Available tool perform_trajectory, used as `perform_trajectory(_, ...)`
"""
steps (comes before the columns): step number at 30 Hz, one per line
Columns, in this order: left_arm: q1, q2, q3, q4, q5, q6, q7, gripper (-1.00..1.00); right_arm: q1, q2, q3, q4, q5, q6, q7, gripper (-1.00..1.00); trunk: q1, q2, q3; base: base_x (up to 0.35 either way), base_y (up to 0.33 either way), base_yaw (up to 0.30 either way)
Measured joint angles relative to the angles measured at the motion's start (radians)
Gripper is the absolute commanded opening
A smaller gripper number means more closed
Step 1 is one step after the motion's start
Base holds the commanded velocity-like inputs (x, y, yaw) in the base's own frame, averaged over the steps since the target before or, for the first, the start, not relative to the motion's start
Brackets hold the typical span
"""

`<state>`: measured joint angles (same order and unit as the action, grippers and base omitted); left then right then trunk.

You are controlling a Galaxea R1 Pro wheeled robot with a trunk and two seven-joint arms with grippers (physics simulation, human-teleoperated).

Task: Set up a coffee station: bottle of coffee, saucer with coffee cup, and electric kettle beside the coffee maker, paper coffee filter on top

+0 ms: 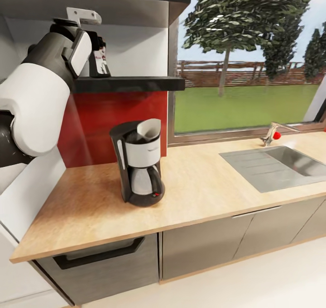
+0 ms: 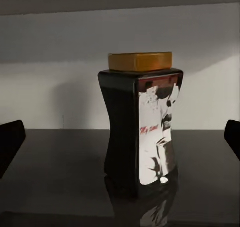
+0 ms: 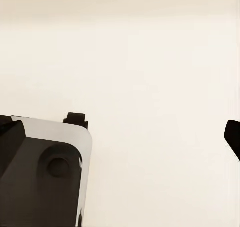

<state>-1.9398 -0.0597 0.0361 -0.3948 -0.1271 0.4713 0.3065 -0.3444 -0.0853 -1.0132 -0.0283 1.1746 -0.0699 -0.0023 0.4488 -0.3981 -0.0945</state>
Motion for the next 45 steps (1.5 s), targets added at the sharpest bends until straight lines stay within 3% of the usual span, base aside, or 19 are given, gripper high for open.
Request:
perform_trajectory(7, 0.001, 0.003, -0.002, 0.0, 0.036, 0.001, 0.0, 1.0, 0.0, 0.001, 0.001, 0.0, 0.002, 0.001, -0.001, 1.0, 0.0, 0.0, 0.0, 0.251, 0.065, 0.0)
perform_trajectory(16, 0.015, 0.005, -0.001, 0.003, 0.041, 0.001, 0.0, 1.0, 0.0, 0.001, 0.0, 0.0, 0.001, 0.0, 0.001, 1.0, 0.0, 0.0, 0.0, 0.083, 0.003, 0.0)
perform_trajectory(22, 0.072, 0.012, 0.001, 0.001, 0.048, -0.003, -0.001, 1.0, 0.0, 0.002, 0.0, 0.0, 0.0, 0.001, 0.0, 1.0, 0.001, 0.002, 0.0, 0.224, 0.0, 0.0)
perform_trajectory(29, 0.096, 0.016, -0.001, 0.0, 0.047, -0.019, -0.001, 1.0, 0.0, 0.001, 0.0, 0.0, 0.0, 0.001, 0.0, 1.0, 0.001, 0.0, 0.0, 0.01, 0.0, 0.0)
perform_trajectory(45, 0.111, 0.015, -0.001, -0.008, 0.048, -0.024, -0.002, 1.0, 0.0, 0.001, 0.0, 0.0, 0.0, 0.001, 0.0, 1.0, 0.001, 0.0, 0.0, 0.064, 0.0, 0.0)
